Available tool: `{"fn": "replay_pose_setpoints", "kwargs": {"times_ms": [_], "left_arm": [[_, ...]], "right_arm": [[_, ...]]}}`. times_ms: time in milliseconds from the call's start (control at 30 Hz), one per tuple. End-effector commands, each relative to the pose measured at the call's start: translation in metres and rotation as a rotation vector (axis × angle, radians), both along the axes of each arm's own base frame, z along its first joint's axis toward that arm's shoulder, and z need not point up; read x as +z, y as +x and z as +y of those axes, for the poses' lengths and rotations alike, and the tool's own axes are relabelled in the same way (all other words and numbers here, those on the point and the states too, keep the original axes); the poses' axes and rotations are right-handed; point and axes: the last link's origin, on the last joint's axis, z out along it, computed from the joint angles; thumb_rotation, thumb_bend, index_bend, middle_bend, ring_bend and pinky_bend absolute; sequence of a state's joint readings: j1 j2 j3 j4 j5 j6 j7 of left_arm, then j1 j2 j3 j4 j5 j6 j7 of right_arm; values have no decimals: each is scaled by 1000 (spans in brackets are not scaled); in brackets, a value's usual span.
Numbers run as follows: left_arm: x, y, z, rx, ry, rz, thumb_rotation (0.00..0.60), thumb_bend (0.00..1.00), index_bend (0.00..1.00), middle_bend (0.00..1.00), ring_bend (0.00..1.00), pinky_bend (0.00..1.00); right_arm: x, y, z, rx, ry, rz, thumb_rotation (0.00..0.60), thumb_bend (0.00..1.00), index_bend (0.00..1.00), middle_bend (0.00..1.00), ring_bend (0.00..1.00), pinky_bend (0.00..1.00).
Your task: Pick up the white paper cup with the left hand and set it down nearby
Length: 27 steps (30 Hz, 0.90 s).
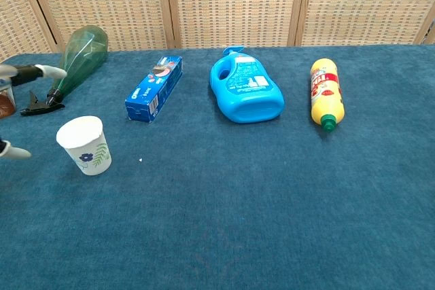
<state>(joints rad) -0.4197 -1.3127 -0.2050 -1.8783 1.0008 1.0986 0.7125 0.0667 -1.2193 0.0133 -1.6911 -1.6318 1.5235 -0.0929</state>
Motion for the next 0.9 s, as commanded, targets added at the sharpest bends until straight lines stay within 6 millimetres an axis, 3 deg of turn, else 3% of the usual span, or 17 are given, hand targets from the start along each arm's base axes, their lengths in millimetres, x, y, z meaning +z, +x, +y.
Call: {"fn": "replay_pose_setpoints", "kwargs": {"times_ms": [33,333,633,900], "left_arm": [[-13,19,14,-6,-45,16,600,166,44,0,0,0],[-39,33,30,34,-84,69,600,185,113,0,0,0],[-53,32,36,76,-104,88,600,244,164,0,0,0],[-57,33,36,84,-110,97,600,361,315,0,0,0]], "right_arm": [[1,0,0,-2,0,-4,600,75,0,0,0,96],[2,-1,-1,-7,11,-17,600,75,0,0,0,96],[2,-1,-1,-11,15,-21,600,75,0,0,0,96],[3,-2,-2,-18,14,-29,600,76,0,0,0,96]]}}
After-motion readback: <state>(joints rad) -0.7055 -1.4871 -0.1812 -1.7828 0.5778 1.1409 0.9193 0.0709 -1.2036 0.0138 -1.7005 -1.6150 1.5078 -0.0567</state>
